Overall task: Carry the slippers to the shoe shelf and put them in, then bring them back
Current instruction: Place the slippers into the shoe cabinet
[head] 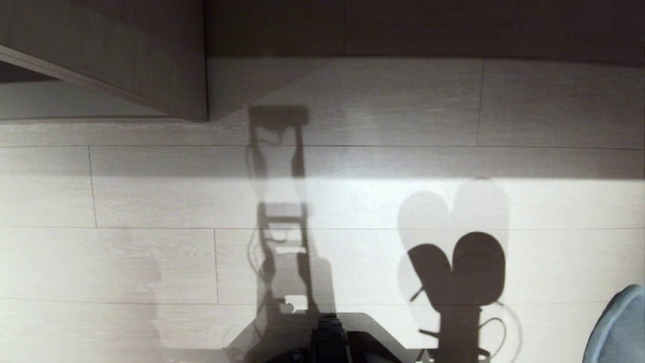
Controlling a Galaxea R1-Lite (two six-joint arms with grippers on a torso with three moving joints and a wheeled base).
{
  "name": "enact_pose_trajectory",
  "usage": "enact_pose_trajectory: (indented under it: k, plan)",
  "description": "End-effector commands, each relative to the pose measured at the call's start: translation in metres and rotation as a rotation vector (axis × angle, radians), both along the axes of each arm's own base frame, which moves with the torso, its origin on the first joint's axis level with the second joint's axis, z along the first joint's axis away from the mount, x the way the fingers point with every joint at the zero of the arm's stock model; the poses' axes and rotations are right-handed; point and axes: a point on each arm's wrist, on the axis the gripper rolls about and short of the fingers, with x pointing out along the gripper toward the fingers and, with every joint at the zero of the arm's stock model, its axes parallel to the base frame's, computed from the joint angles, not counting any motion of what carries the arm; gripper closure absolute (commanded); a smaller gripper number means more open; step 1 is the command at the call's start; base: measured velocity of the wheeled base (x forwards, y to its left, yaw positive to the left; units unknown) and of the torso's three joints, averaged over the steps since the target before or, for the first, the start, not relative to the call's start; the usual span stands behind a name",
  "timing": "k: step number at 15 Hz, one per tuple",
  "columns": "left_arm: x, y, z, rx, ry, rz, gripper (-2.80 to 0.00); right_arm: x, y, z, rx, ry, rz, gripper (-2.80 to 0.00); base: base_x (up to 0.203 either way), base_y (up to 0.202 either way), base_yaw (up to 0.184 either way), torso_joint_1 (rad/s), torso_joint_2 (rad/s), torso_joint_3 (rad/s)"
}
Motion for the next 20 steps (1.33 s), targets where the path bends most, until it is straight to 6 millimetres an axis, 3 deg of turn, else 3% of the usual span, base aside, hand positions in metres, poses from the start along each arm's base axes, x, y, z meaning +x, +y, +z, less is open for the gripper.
enact_pose_trajectory:
  k: [1, 3, 12, 20]
  plan:
    - [0.0001, 0.0000, -0.0004, -0.001, 0.001, -0.001, 0.00, -0.0001, -0.0004, -0.0134, -0.004, 0.015, -0.021, 0.00, 0.000, 0.000, 0.000, 0.000, 0.00, 0.000]
    - [0.0000, 0.0000, -0.0003, -0.001, 0.000, 0.000, 0.00, 0.0001, -0.0005, -0.0210, -0.002, 0.090, -0.026, 0.00, 0.000, 0.000, 0.000, 0.000, 0.00, 0.000]
    - [0.0000, 0.0000, -0.0001, -0.005, 0.000, 0.000, 0.00, 0.0001, -0.0006, -0.0208, 0.031, 0.089, -0.028, 0.00, 0.000, 0.000, 0.000, 0.000, 0.00, 0.000]
    - [0.0000, 0.0000, 0.0000, -0.005, 0.000, -0.001, 0.00, 0.0001, -0.0005, -0.0208, 0.033, 0.089, -0.026, 0.00, 0.000, 0.000, 0.000, 0.002, 0.00, 0.164]
